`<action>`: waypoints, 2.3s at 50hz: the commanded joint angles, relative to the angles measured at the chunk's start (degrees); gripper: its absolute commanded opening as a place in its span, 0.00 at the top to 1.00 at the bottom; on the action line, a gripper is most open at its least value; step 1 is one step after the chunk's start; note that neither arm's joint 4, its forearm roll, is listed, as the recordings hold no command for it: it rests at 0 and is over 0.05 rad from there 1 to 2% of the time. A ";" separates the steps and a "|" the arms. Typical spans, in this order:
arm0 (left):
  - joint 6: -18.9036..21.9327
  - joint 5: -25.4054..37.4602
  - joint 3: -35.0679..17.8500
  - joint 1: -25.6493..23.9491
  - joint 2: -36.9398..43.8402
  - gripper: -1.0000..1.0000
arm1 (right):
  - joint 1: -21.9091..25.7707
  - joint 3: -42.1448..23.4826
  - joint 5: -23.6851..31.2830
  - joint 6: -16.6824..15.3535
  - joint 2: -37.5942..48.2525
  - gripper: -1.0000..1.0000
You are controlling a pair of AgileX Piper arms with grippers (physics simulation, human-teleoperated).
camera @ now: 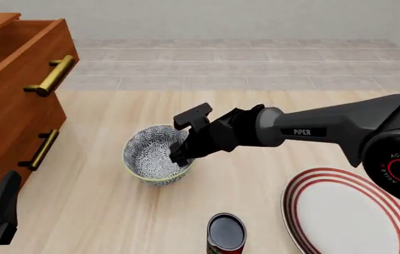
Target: Put the bowl on the plate.
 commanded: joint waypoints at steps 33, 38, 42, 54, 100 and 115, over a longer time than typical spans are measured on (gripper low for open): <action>0.00 0.00 0.00 0.00 0.00 0.00 | 0.24 -0.18 0.77 -0.53 -3.36 1.00; 0.00 0.00 0.00 0.00 0.00 0.00 | 0.14 -0.84 1.21 0.28 -4.88 1.00; 0.00 0.00 0.00 0.00 0.00 0.00 | 0.49 0.01 1.11 0.34 -6.71 1.00; 0.00 0.00 0.00 0.00 0.00 0.00 | 1.82 2.28 -1.42 7.56 -10.73 1.00; 0.00 0.00 0.00 0.00 0.00 0.00 | -9.20 18.33 -6.65 12.64 -30.96 1.00; 0.00 0.00 0.00 0.00 0.00 0.00 | -13.50 25.95 -5.04 13.59 -41.74 1.00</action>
